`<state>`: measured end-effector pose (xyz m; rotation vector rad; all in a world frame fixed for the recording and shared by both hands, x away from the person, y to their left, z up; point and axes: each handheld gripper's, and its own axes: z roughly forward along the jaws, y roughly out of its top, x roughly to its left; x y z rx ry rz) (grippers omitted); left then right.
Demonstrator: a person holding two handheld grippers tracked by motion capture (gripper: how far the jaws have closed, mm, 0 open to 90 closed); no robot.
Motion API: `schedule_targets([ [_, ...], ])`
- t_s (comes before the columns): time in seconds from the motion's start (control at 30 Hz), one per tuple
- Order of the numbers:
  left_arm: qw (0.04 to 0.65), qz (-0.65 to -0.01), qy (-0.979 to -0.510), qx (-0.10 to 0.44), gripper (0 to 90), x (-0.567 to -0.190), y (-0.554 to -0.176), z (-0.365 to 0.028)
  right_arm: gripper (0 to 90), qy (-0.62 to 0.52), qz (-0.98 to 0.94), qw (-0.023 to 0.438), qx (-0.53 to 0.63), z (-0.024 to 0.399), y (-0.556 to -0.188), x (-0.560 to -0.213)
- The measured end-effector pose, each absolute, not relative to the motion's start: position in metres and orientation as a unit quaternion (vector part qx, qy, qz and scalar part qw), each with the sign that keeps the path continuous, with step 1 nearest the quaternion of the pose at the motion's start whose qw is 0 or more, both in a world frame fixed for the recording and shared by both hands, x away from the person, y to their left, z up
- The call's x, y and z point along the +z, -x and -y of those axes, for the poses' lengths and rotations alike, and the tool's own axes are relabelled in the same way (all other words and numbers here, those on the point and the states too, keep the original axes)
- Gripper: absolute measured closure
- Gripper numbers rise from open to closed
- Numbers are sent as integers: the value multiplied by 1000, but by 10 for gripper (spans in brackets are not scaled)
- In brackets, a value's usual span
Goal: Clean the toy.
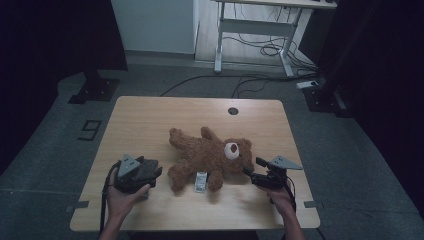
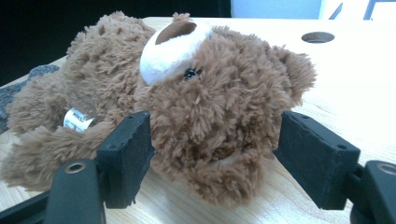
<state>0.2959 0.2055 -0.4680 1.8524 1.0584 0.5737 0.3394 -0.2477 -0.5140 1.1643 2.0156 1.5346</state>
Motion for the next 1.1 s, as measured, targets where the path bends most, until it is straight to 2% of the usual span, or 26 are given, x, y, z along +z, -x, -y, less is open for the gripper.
schedule_targets([
  [0.33, 452, -398, -773, 198, 212, -481, -294, -178, 260, -421, -708, 174, 540, 247, -327, -520],
  [0.83, 432, -406, -790, 155, 222, -510, -279, -178, 253, -428, -718, 164, 523, 247, -293, -537],
  [1.1, 422, -406, -797, 150, 225, -519, -280, -177, 251, -427, -733, 156, 506, 241, -290, -543],
])
